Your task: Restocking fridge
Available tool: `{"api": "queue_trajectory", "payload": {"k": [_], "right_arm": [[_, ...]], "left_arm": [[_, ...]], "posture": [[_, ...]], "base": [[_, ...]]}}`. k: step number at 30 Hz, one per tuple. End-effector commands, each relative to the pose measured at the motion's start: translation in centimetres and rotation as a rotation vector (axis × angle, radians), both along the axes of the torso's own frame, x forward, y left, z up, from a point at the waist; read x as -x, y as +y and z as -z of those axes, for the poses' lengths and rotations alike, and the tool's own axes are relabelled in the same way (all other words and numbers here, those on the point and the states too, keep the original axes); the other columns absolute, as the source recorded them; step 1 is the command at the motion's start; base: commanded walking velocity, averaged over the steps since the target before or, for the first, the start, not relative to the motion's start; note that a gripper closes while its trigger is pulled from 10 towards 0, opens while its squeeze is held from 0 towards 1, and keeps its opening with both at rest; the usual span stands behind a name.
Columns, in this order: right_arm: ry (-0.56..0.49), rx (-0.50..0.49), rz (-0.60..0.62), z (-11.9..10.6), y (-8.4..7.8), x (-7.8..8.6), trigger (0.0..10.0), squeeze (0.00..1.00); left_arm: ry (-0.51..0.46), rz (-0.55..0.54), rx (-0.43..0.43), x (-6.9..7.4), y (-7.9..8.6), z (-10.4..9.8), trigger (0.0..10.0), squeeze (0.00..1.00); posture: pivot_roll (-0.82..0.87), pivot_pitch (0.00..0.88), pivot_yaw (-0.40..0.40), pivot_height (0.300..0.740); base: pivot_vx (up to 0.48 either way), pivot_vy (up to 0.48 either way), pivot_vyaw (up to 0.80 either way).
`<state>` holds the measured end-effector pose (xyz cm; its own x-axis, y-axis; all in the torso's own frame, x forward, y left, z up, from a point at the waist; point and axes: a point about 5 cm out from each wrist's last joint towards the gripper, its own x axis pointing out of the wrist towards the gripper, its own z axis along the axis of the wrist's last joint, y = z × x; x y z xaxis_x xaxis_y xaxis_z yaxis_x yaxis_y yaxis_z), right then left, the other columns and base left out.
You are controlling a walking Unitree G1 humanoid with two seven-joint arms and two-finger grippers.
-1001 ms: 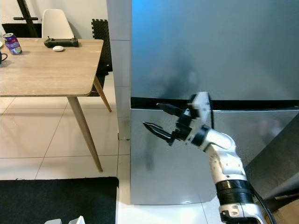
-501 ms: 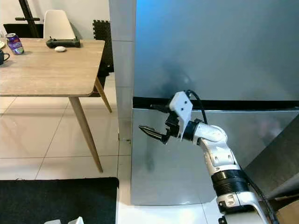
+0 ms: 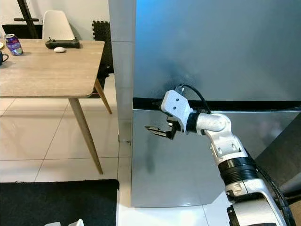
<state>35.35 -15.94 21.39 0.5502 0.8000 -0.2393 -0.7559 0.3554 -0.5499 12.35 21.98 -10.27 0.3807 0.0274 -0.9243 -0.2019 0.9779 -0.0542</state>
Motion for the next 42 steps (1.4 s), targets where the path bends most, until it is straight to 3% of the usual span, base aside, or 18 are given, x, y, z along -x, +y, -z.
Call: {"api": "queue_trajectory", "payload": {"k": [1,12,24,31,36,42], "right_arm": [[0.013,0.059,0.012,0.1,-0.4,-0.2,10.0,0.00],[0.043,0.135,-0.056,0.2,-0.5,0.3,10.0,0.00],[0.052,0.100,-0.194,0.0,0.4,1.5,10.0,0.00],[0.015,0.043,-0.167,-0.6,0.8,1.1,10.0,0.00],[-0.001,0.082,-0.041,-0.3,0.5,-0.3,10.0,0.00],[0.013,0.145,0.017,0.6,0.3,-0.8,10.0,0.00]], "left_arm": [[0.008,0.000,0.013,0.3,-0.4,0.2,10.0,0.00],[0.010,-0.001,0.012,0.4,-0.3,0.2,10.0,0.00],[0.010,0.004,0.009,0.4,-0.3,0.2,10.0,0.00],[0.011,0.006,0.008,0.4,-0.3,0.2,10.0,0.00],[0.010,0.004,0.009,0.4,-0.3,0.2,10.0,0.00],[0.012,0.001,0.010,0.5,-0.3,0.2,10.0,0.00]], "posture": [[-0.06,0.000,-0.037,0.740],[-0.06,0.000,-0.039,0.740],[-0.06,0.000,-0.039,0.740],[-0.06,0.000,-0.037,0.740],[-0.06,0.000,-0.038,0.740],[-0.05,0.000,-0.038,0.740]], "base": [[0.000,0.000,0.00],[0.000,0.000,0.00],[0.000,0.000,0.00],[0.000,0.000,0.00],[0.000,0.000,0.00],[0.000,0.000,0.00]]}}
